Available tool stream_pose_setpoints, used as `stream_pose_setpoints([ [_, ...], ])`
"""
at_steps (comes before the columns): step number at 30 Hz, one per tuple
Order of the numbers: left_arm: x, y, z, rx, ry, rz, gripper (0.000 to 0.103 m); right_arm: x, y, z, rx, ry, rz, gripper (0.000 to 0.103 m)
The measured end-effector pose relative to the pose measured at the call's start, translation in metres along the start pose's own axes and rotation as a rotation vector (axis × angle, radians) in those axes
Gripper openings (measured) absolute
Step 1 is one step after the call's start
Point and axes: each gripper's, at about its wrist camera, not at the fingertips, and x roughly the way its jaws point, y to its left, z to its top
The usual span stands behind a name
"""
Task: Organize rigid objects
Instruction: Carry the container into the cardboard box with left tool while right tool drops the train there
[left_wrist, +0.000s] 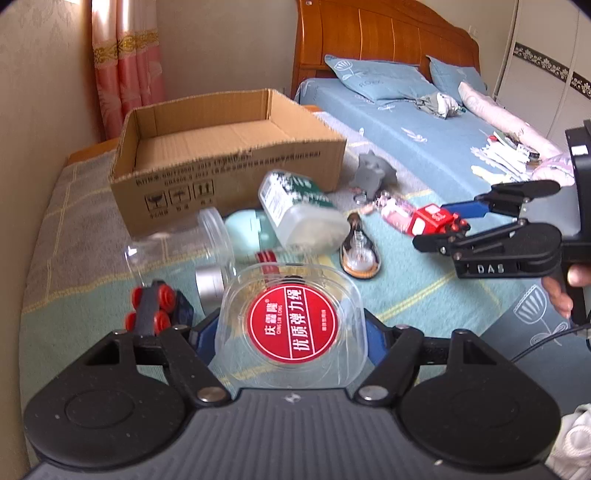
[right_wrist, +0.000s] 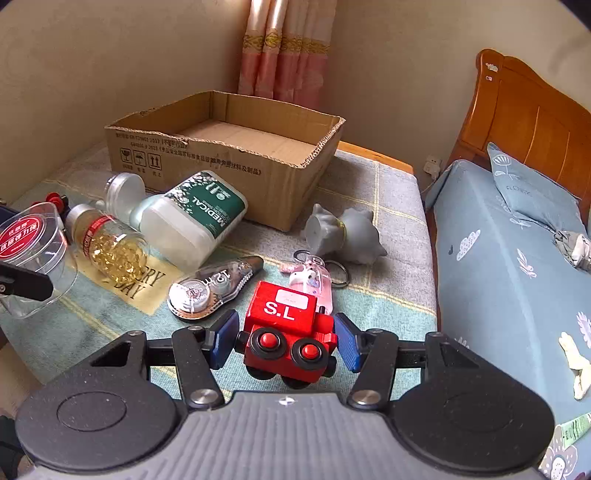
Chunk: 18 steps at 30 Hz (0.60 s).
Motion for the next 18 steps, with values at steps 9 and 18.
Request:
stream_pose_setpoints([
  [9, -0.007, 0.016, 0.064, 0.01, -0.112, 0.042, 0.074, -0.014, -0.003, 0.039, -0.034, -0.06, 0.081, 0.061],
  [18, 0.029, 0.058, 0.135, -0.021, -0.107, 0.153, 0.074, -0.018, -0.005, 0.082, -0.074, -0.128, 0.093, 0.061],
])
